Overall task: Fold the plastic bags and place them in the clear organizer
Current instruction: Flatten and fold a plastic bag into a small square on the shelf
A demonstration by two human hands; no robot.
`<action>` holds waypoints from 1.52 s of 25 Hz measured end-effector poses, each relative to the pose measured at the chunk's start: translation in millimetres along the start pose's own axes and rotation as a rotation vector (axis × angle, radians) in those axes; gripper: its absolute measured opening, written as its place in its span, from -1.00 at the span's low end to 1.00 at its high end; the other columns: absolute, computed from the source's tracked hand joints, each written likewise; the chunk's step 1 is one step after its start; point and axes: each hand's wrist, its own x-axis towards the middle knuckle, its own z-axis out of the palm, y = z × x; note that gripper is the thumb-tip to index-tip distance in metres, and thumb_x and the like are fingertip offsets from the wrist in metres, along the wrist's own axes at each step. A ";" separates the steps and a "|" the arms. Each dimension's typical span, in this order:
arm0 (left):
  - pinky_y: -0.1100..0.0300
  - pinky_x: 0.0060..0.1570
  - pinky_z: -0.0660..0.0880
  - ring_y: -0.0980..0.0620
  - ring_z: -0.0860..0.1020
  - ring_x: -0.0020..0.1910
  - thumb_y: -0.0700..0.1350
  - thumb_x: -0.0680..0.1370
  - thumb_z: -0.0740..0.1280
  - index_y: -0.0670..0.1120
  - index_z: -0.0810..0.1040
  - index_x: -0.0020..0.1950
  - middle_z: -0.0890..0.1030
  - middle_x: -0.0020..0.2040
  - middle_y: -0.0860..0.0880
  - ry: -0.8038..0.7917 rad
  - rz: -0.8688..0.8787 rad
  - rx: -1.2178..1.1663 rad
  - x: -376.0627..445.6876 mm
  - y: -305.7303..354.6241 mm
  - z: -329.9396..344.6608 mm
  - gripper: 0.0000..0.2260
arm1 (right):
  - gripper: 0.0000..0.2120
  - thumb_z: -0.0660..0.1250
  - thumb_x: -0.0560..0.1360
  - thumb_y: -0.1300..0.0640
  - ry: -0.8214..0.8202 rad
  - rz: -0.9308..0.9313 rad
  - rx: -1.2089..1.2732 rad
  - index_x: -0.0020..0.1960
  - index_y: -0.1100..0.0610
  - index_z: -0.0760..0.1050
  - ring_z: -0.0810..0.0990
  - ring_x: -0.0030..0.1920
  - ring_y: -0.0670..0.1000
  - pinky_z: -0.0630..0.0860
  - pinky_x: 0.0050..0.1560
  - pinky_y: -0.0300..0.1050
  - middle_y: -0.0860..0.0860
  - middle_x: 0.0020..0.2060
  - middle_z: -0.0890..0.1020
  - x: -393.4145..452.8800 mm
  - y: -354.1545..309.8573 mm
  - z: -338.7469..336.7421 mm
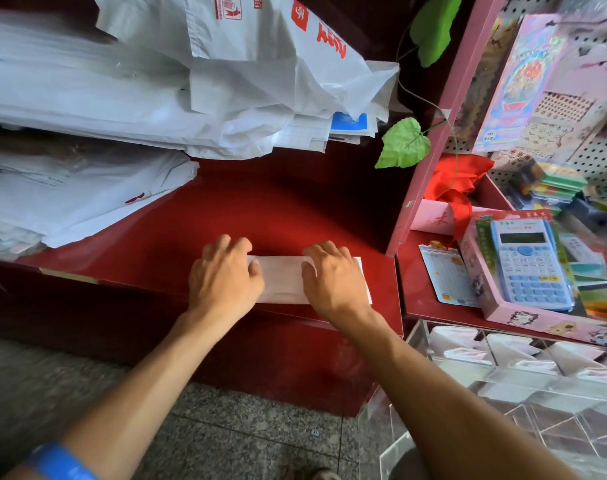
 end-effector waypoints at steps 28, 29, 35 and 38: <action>0.23 -0.37 0.60 -0.15 0.71 -0.21 -0.28 0.50 0.42 -0.24 0.58 -0.09 0.65 0.00 -0.25 -0.340 -0.600 -0.956 11.6 -25.3 -14.5 -0.95 | -0.48 -0.04 0.65 -0.14 -0.255 0.074 -0.025 0.56 0.00 0.22 0.09 0.57 0.09 -0.02 0.56 0.01 0.05 0.57 0.19 -15.1 56.5 -3.4; 0.24 -0.37 0.59 -0.14 0.70 -0.21 -0.32 0.48 0.41 -0.23 0.57 -0.13 0.65 0.01 -0.27 -0.327 -0.583 -0.945 11.9 -25.8 -11.4 -0.96 | -0.51 -0.01 0.67 -0.11 -0.266 0.074 -0.033 0.57 -0.01 0.19 0.05 0.58 0.07 -0.05 0.56 0.00 0.04 0.58 0.15 -15.4 57.5 -2.9; 0.08 0.04 0.47 -0.10 0.55 0.04 -0.33 0.42 0.32 -0.07 0.53 0.01 0.56 0.05 -0.04 0.000 -0.029 -0.177 7.4 -17.8 2.6 -0.76 | -0.49 -0.07 0.68 -0.12 -0.293 0.049 -0.110 0.60 -0.03 0.07 -0.12 0.60 0.06 -0.20 0.54 0.03 -0.01 0.61 0.02 -18.3 47.1 -1.3; 0.11 0.40 0.23 -0.06 0.33 0.45 -0.22 0.59 0.23 -0.12 0.43 0.41 0.38 0.46 -0.07 -0.063 0.315 -0.197 1.5 12.0 22.4 -0.64 | -0.46 -0.16 0.67 -0.14 -0.298 -0.046 -0.102 0.61 -0.01 0.04 -0.14 0.60 0.07 -0.19 0.56 0.03 -0.04 0.60 0.01 -15.6 27.5 6.2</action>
